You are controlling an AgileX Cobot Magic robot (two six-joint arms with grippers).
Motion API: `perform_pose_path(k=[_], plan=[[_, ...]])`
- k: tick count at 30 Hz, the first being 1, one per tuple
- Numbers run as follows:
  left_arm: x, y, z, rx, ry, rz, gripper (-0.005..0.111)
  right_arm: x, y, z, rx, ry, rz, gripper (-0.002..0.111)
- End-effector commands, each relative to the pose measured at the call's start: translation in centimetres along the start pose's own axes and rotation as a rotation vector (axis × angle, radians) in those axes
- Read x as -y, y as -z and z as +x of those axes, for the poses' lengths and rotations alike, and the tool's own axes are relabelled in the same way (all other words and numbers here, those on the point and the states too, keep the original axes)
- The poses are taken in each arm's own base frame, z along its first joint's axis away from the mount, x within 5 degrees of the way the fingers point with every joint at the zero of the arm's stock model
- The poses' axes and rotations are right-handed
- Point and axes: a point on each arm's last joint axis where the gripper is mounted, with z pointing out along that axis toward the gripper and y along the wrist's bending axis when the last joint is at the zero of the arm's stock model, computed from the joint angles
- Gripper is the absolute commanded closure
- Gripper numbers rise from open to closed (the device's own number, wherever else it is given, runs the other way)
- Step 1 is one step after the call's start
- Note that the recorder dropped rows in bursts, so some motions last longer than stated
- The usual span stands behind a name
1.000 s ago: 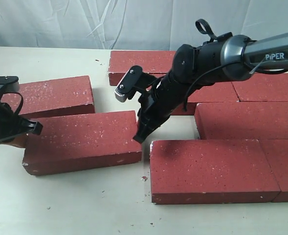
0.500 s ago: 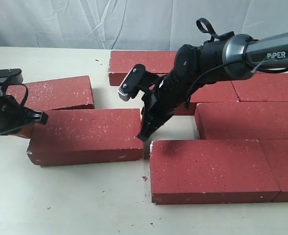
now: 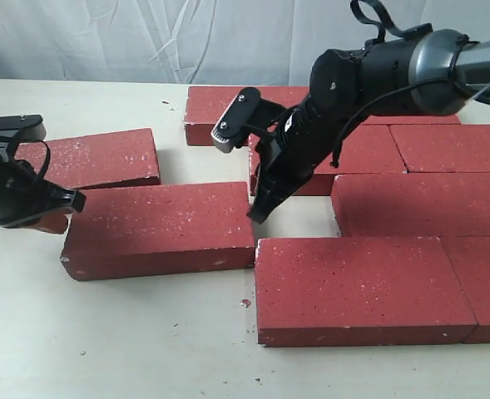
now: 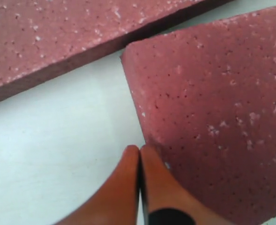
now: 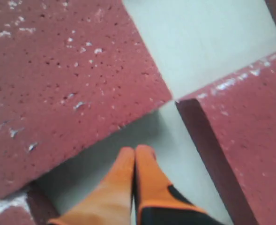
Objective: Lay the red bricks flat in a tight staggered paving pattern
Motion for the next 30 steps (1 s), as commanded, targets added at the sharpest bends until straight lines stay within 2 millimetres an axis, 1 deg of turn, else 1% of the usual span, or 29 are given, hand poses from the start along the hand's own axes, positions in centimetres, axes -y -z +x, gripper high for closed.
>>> perform_pose_path(k=[1,6,9,11,12,13,14,16,17,18,19,20,21,23,26,27,30], plan=[[-0.5,0.0,-0.4,0.027,-0.055,-0.049,0.107,1.5,0.6,0.9,-0.029,-0.065,0.031,0.109],[-1.4,0.4,-1.6,0.161,-0.048,-0.129,0.107,1.5,0.7,1.0,-0.032,-0.082,0.019,0.109],[-1.4,0.8,-1.7,0.182,-0.071,-0.143,0.107,0.9,1.2,1.2,-0.058,-0.110,-0.034,0.109],[-1.3,1.0,-1.2,0.118,-0.138,-0.139,0.107,0.4,1.9,1.3,-0.086,-0.091,-0.069,0.109],[-1.2,1.0,-1.3,0.106,-0.203,-0.146,0.107,0.2,2.4,1.1,-0.081,-0.053,-0.078,0.109],[-1.1,1.2,-1.6,0.096,-0.324,-0.151,0.107,0.0,2.7,0.8,-0.056,-0.007,-0.092,0.109],[-1.0,1.3,-1.7,0.091,-0.335,-0.133,0.107,0.0,2.7,0.7,-0.042,-0.005,-0.091,0.109],[-0.3,1.2,-0.9,0.007,-0.360,-0.053,0.107,0.4,2.7,0.3,0.007,-0.002,-0.041,0.109],[-0.1,1.2,-0.7,-0.013,-0.423,-0.028,0.107,0.8,2.5,-0.1,0.045,-0.004,0.001,0.109],[-0.1,1.2,-0.9,0.006,-0.444,-0.034,0.107,1.0,2.2,0.0,0.047,-0.007,0.007,0.109],[-0.2,1.0,-1.3,0.052,-0.431,-0.046,0.107,1.1,1.5,0.3,0.030,-0.001,0.000,0.109],[-0.3,0.8,-1.4,0.057,-0.424,-0.045,0.107,0.9,1.1,0.4,0.016,0.008,-0.019,0.109],[-0.3,0.6,-1.2,0.039,-0.421,-0.033,0.107,0.6,1.3,0.1,0.024,-0.013,-0.060,0.109],[-0.3,0.4,-1.0,0.014,-0.440,-0.021,0.107,-1.3,2.3,-1.5,0.055,-0.017,-0.222,0.109],[-0.3,0.3,-1.0,0.013,-0.462,-0.020,0.107,-4.1,3.5,-3.0,0.104,0.084,-0.408,0.109],[-0.2,0.3,-0.9,0.005,-0.460,-0.011,0.107,-5.1,3.2,-3.3,0.113,0.146,-0.435,0.109],[-0.2,0.3,-0.9,0.002,-0.453,-0.003,0.107,-6.6,2.1,-3.4,0.080,0.186,-0.461,0.109]])
